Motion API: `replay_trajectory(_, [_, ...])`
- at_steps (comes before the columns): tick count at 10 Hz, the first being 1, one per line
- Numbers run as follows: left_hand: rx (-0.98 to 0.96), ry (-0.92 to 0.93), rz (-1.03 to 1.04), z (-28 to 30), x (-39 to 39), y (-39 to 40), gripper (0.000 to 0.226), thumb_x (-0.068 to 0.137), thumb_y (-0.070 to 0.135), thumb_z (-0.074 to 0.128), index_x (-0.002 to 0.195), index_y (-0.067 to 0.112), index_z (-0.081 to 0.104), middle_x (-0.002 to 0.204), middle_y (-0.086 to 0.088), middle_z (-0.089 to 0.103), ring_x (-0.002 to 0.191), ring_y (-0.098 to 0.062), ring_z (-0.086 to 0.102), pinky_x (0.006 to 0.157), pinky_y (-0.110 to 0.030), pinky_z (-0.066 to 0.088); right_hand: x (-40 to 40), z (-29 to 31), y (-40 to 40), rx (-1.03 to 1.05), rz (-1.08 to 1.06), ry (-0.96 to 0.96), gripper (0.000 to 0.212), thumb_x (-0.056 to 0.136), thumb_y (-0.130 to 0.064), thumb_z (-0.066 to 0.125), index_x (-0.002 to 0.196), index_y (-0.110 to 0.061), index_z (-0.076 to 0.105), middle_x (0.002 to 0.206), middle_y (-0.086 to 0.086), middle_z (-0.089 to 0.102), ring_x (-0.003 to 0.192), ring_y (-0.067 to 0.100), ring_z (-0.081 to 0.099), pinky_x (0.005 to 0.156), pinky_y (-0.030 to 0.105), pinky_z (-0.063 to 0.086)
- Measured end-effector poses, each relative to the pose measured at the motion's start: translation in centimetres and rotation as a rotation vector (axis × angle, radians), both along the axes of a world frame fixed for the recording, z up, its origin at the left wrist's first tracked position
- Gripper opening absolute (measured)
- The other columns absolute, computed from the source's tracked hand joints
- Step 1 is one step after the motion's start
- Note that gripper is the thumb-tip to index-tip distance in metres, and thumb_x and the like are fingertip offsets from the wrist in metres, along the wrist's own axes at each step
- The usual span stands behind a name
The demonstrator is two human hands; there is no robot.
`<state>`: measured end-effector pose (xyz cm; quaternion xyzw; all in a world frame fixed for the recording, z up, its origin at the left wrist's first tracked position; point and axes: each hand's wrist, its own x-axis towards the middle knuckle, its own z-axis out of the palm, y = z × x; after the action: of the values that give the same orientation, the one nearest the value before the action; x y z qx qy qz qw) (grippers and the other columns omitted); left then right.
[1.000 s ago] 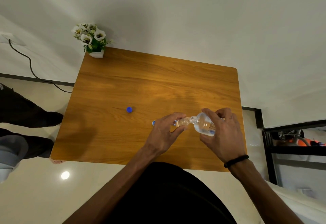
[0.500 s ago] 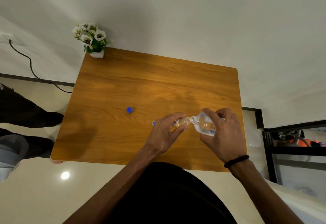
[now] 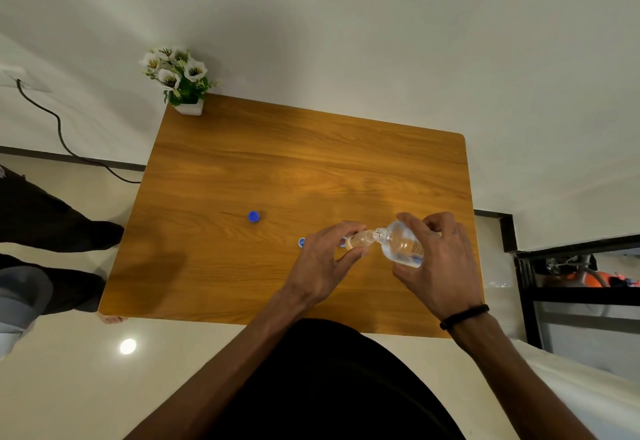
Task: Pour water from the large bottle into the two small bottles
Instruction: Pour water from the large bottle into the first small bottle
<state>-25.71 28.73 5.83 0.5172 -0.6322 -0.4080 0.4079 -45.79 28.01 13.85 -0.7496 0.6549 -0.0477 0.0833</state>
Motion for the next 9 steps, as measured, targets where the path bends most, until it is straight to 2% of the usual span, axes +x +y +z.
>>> replay_trajectory(3, [0.009,0.005,0.003,0.1,-0.1,0.0,0.038,0.095,0.026,0.075,0.130,0.013,0.067,0.126,0.006,0.071,0.113,-0.006,0.067,0.096,-0.033,0.058,-0.4,-0.4,0.0,-0.009,0.006,-0.010,0.076,0.068,-0.035,0.091,0.137,-0.029,0.060,0.115,0.006,0.051,0.102,0.025,0.052,0.086,0.042,0.054])
replay_trajectory(5, [0.011,0.026,0.009,0.4,-0.2,0.0,0.035,0.095,0.022,0.075,0.127,0.013,0.068,0.121,0.007,0.072,0.110,-0.007,0.068,0.096,-0.033,0.057,-0.4,-1.4,0.2,0.031,-0.023,-0.217,0.070,0.071,-0.039,0.088,0.133,-0.034,0.057,0.111,-0.005,0.049,0.098,0.014,0.051,0.072,0.027,0.050])
replay_trajectory(7, [0.003,0.037,0.017,0.5,-0.2,0.1,0.035,0.094,0.020,0.076,0.127,0.013,0.068,0.120,0.006,0.073,0.110,-0.006,0.068,0.095,-0.032,0.057,-0.6,-2.7,0.4,0.056,-0.073,-0.340,0.075,0.070,-0.043,0.089,0.136,-0.029,0.058,0.113,-0.008,0.054,0.093,0.003,0.050,0.071,0.006,0.039])
replay_trajectory(9, [-0.001,0.036,0.011,0.5,-0.4,0.1,0.036,0.094,0.021,0.076,0.128,0.012,0.068,0.120,0.005,0.073,0.110,-0.007,0.068,0.095,-0.033,0.058,-0.8,-3.5,0.5,0.079,-0.092,-0.411,0.074,0.068,-0.040,0.091,0.134,-0.025,0.061,0.115,-0.005,0.062,0.100,0.007,0.056,0.077,0.008,0.039])
